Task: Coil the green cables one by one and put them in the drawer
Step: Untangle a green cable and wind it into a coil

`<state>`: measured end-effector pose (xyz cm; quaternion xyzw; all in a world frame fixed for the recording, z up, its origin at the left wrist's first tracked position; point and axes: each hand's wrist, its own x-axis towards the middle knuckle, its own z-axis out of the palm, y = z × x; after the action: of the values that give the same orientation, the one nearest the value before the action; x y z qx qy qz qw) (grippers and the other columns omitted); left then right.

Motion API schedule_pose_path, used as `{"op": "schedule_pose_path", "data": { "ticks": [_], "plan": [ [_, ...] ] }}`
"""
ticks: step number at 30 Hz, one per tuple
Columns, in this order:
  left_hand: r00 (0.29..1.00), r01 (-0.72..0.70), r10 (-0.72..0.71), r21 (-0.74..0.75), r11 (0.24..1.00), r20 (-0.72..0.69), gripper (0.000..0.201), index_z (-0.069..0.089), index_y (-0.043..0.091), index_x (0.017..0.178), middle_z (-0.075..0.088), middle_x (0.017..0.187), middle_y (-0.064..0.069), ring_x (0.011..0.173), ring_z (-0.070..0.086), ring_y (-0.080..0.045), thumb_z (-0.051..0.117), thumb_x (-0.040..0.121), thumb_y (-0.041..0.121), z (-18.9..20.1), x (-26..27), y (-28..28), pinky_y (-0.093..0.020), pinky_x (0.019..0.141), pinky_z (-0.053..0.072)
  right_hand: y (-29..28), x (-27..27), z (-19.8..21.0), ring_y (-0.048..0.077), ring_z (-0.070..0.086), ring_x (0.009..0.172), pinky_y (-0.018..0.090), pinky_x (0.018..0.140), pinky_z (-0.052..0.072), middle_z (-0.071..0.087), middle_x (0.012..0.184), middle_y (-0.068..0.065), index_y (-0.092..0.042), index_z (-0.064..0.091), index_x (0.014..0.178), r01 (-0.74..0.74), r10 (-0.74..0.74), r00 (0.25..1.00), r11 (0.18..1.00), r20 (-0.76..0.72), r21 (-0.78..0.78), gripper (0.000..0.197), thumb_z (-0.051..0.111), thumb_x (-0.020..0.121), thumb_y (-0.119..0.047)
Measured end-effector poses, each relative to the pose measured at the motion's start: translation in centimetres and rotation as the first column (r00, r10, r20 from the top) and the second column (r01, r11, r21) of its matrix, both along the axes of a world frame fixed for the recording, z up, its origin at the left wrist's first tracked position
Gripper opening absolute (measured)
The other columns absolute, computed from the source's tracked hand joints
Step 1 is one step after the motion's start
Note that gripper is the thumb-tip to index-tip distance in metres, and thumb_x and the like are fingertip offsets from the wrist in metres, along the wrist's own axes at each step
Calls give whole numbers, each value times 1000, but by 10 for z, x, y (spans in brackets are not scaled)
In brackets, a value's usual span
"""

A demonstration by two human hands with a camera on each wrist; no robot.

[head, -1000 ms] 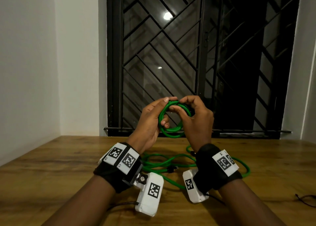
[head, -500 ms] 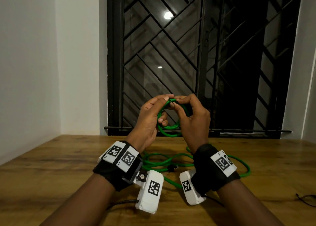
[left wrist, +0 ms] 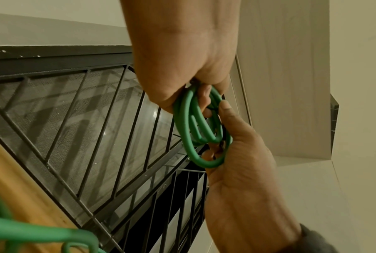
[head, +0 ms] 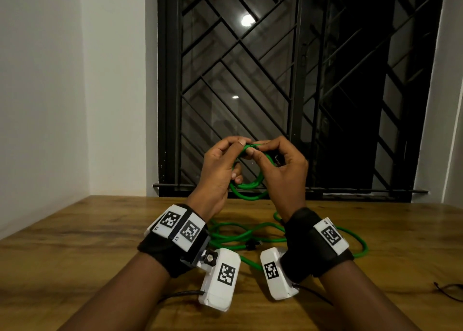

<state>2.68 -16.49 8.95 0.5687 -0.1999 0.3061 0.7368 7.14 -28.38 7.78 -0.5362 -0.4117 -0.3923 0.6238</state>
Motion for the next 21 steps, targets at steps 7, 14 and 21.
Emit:
{"op": "schedule_pose_path", "data": {
  "ticks": [7,14,21],
  "plan": [
    [1000,8,-8,27,1000,12,8,61,17,93,63,75,6,39,34,-6,56,99,19,0,1,2,-18,39,34,0,0,0,16,72,90,45,83,59,74,87,-1,-12,69,83,-23,24,999,1000,-35,16,10,78,85,-13],
    [1000,21,-22,42,999,13,8,61,18,91,62,77,3,40,34,-7,57,99,19,0,2,4,-18,39,34,0,2,1,14,72,89,46,82,59,74,86,-3,-13,68,80,-8,8,999,1000,-52,3,12,78,85,-15],
    [1000,14,-14,34,999,8,7,61,17,91,61,76,2,39,35,-7,58,98,18,-1,3,4,-18,39,34,0,4,-1,11,71,86,38,79,59,73,85,-7,-14,67,80,31,-31,999,999,-21,-22,12,78,85,-14]
  ]
}}
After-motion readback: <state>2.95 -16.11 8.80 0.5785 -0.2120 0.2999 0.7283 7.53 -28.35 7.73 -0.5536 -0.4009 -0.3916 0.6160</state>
